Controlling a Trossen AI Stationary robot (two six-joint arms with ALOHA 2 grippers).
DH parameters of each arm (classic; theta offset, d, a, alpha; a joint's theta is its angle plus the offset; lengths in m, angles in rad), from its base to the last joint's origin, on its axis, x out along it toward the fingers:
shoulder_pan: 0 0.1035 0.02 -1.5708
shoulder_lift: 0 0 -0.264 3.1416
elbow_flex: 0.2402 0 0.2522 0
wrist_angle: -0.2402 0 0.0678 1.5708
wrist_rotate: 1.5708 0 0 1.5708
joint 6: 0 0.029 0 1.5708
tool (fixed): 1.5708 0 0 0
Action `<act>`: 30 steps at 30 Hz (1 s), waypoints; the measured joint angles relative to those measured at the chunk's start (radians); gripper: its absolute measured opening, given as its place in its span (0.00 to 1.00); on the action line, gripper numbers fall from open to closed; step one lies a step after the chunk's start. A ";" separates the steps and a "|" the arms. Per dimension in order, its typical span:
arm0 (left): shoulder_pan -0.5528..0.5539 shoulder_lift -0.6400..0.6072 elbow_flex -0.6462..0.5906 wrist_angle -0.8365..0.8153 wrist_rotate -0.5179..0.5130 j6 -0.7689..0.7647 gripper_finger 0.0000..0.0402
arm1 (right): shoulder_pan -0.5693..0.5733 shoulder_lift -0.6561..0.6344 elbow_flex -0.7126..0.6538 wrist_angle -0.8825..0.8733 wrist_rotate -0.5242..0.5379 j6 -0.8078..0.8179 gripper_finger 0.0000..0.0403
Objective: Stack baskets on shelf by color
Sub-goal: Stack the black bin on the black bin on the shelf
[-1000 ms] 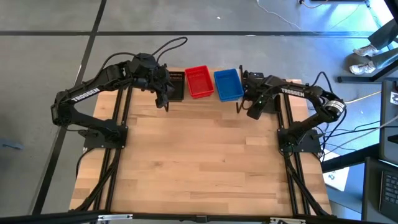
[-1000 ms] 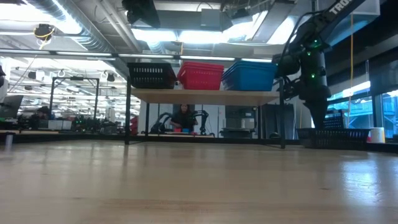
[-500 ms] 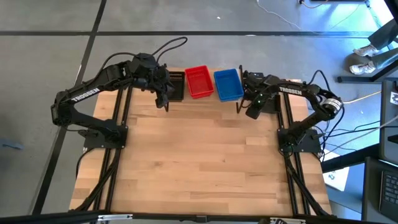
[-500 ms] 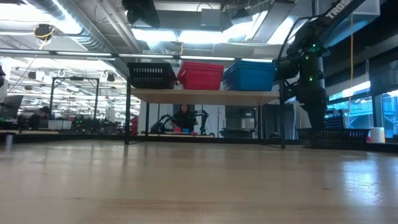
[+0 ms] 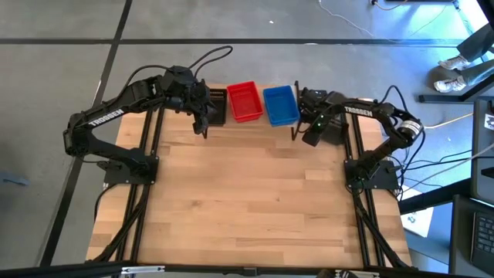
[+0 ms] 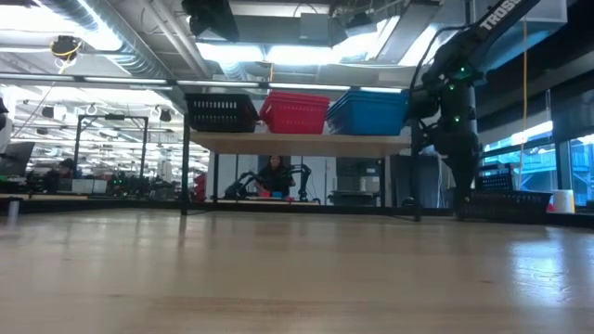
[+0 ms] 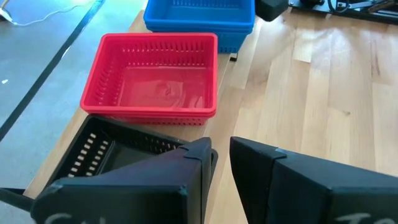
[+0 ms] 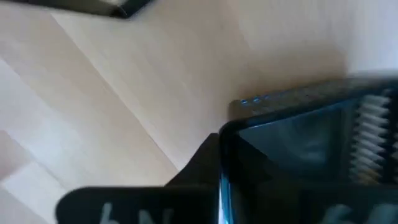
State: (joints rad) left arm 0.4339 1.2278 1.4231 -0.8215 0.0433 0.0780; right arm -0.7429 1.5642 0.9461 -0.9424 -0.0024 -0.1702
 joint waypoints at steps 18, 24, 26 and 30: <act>0.000 0.000 0.000 0.000 0.000 0.001 0.13 | 0.025 -0.106 0.101 -0.237 0.010 0.011 0.01; -0.001 0.000 0.000 0.000 0.000 0.002 0.13 | 0.073 -0.153 0.102 -0.303 0.028 0.022 0.00; -0.001 0.000 0.000 0.000 0.000 0.002 0.13 | 0.094 -0.169 0.102 -0.313 0.052 0.035 0.00; -0.001 0.000 0.000 0.000 0.000 0.002 0.13 | 0.140 -0.208 0.102 -0.345 0.074 0.046 0.00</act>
State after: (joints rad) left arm 0.4332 1.2278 1.4231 -0.8211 0.0433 0.0796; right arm -0.6031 1.3559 1.0485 -1.2870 0.0716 -0.1238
